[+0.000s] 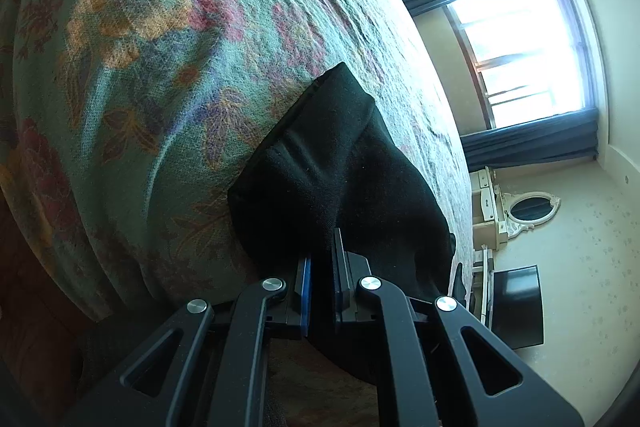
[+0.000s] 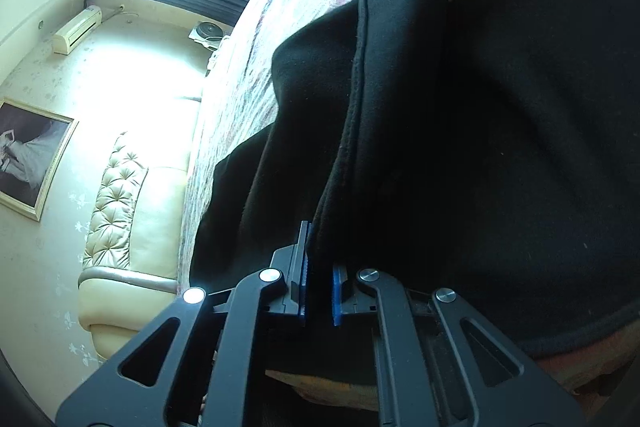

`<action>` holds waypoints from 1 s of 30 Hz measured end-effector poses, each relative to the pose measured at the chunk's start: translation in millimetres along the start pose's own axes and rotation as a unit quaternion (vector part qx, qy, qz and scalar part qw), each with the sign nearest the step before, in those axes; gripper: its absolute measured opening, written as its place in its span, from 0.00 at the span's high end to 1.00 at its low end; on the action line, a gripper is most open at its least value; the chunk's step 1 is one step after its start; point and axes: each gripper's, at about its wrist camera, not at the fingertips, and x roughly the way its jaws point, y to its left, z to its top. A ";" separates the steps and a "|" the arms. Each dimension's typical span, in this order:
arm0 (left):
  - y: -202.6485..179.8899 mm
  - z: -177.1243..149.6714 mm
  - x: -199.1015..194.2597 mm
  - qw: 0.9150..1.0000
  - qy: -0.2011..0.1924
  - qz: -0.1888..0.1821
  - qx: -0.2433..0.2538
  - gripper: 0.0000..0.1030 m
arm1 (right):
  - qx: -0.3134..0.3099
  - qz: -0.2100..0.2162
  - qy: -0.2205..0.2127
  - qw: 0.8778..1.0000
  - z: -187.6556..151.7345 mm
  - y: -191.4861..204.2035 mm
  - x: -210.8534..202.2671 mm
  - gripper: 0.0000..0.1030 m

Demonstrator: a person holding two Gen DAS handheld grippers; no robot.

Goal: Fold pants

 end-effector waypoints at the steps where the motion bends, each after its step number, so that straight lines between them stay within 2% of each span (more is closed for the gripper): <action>1: -0.8 -0.8 -1.4 1.000 -0.002 0.000 0.002 0.92 | 0.002 0.009 0.000 1.000 -6.2 0.0 -8.1 0.93; 4: 2.0 -3.9 -4.5 1.000 -0.003 0.004 0.001 0.92 | -0.006 0.006 0.011 1.000 -19.3 -1.8 -20.1 0.93; 7: 10.9 -5.9 1.4 1.000 0.011 0.014 0.002 0.91 | 0.008 -0.012 0.025 1.000 -26.6 -24.0 -13.4 0.93; 8: 13.6 -6.3 3.2 1.000 0.016 0.015 0.000 0.90 | 0.025 0.001 0.027 0.999 -26.9 -33.4 -11.2 0.93; 10: 15.4 -5.9 -0.5 1.000 0.017 0.003 -0.005 0.89 | 0.043 0.018 0.023 0.999 -25.5 -39.2 -16.1 0.88; 11: 13.7 -5.3 -4.5 1.000 0.016 0.003 0.001 0.88 | 0.033 0.009 0.018 0.999 -17.4 -33.7 -16.1 0.79; 12: 10.6 -5.0 -9.6 1.000 0.011 0.008 0.017 0.84 | 0.015 -0.005 0.008 1.000 -12.5 -26.5 -22.5 0.65; 14: 0.0 -5.5 -26.0 0.997 -0.016 0.039 0.067 0.71 | -0.033 -0.040 -0.024 0.998 1.6 -9.0 -43.8 0.43; 15: -7.5 -6.4 -33.9 0.994 -0.030 0.051 0.094 0.55 | -0.059 -0.059 -0.045 0.995 12.7 2.3 -53.7 0.41; 16: -16.0 -8.3 -41.6 0.989 -0.046 0.064 0.122 0.41 | -0.085 -0.077 -0.070 0.991 26.1 13.4 -64.5 0.41; 17: -26.3 -10.8 -48.2 0.984 -0.062 0.072 0.149 0.36 | -0.106 -0.094 -0.091 0.986 40.3 22.6 -72.3 0.38; 18: -36.8 -13.9 -51.0 0.980 -0.070 0.073 0.172 0.28 | -0.123 -0.112 -0.100 0.981 58.7 31.6 -73.7 0.31; 19: -48.5 -17.1 -51.4 0.976 -0.074 0.070 0.194 0.24 | -0.135 -0.123 -0.103 0.978 79.1 39.2 -70.8 0.29; 20: -59.5 -20.6 -48.9 0.973 -0.074 0.065 0.210 0.23 | -0.143 -0.130 -0.108 0.975 100.2 45.6 -65.8 0.29; 22: -80.5 -28.2 -35.2 0.971 -0.056 0.046 0.228 0.19 | -0.178 -0.176 -0.101 0.963 144.0 61.0 -39.0 0.28; 24: -97.7 -37.7 -11.8 0.971 -0.025 0.031 0.236 0.18 | -0.222 -0.239 -0.094 0.941 185.5 79.9 10.6 0.28; 27: -111.4 -52.7 25.1 0.970 0.024 0.036 0.238 0.18 | -0.253 -0.318 -0.037 0.913 231.7 77.8 78.1 0.28; 30: -121.8 -78.0 57.9 0.966 0.072 0.040 0.245 0.18 | -0.272 -0.381 0.005 0.884 253.5 56.9 122.3 0.28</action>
